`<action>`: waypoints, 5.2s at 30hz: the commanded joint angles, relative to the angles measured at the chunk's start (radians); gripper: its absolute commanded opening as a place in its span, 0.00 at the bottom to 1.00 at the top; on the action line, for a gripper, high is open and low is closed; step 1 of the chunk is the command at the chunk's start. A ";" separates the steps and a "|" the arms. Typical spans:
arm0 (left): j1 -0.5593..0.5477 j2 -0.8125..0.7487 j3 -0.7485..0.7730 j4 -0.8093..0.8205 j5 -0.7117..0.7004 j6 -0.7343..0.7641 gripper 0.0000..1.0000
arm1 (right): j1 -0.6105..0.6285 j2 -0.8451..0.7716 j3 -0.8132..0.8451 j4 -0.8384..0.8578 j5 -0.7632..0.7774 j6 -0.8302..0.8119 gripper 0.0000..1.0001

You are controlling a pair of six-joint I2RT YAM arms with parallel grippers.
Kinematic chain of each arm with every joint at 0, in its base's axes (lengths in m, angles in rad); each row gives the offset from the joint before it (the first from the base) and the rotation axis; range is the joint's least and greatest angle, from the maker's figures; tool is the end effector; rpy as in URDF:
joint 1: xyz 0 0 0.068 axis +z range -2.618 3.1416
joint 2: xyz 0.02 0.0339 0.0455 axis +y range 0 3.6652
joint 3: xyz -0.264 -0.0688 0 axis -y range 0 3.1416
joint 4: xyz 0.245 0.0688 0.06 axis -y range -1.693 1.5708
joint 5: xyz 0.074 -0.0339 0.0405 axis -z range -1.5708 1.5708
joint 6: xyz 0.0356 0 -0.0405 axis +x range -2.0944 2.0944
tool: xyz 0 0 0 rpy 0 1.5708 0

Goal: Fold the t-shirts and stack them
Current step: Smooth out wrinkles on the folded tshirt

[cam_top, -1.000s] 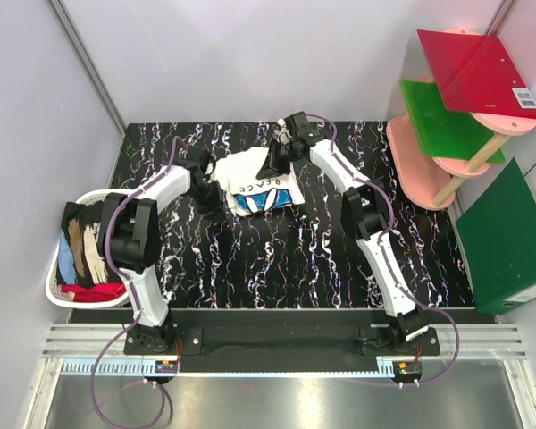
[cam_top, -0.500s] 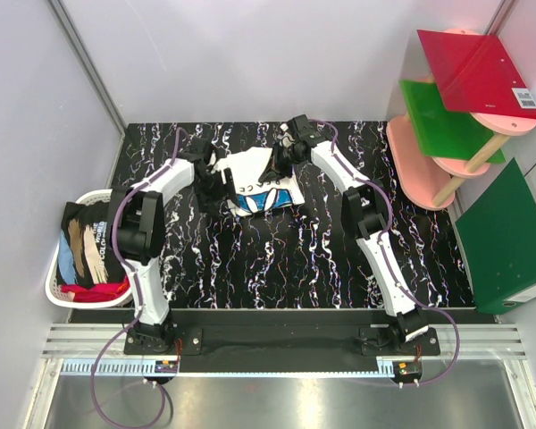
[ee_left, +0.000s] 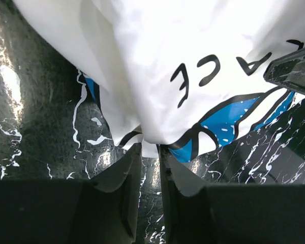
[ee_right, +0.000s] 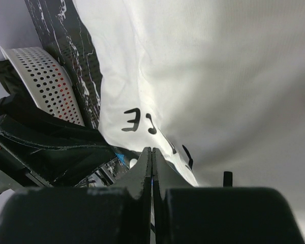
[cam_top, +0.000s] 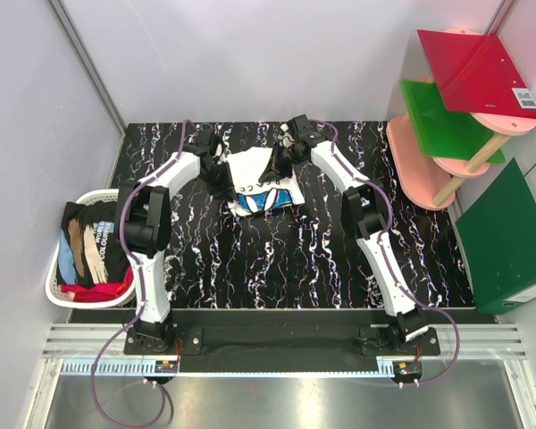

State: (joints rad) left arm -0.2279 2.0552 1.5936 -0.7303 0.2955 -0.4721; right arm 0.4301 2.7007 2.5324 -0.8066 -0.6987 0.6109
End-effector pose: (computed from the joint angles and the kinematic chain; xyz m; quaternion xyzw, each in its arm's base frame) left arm 0.4156 -0.1070 0.1913 -0.0908 0.9676 -0.1997 0.1254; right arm 0.5060 0.2573 0.1605 -0.0190 0.9036 0.4210 0.0766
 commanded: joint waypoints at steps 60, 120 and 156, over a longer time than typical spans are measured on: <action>-0.021 -0.222 -0.218 -0.055 0.057 0.053 0.31 | 0.001 0.039 -0.026 0.012 -0.016 0.026 0.00; -0.030 -0.273 -0.038 -0.319 -0.033 0.004 0.10 | -0.030 -0.055 -0.095 0.004 -0.058 -0.037 0.00; -0.051 -0.146 0.150 -0.144 0.056 -0.036 0.00 | -0.073 -0.390 -0.205 -0.013 0.283 -0.240 0.00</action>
State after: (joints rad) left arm -0.2264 1.8984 1.6840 -0.9253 0.2699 -0.5308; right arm 0.3721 2.5145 2.3730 -0.8299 -0.5552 0.4580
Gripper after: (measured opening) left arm 0.005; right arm 0.009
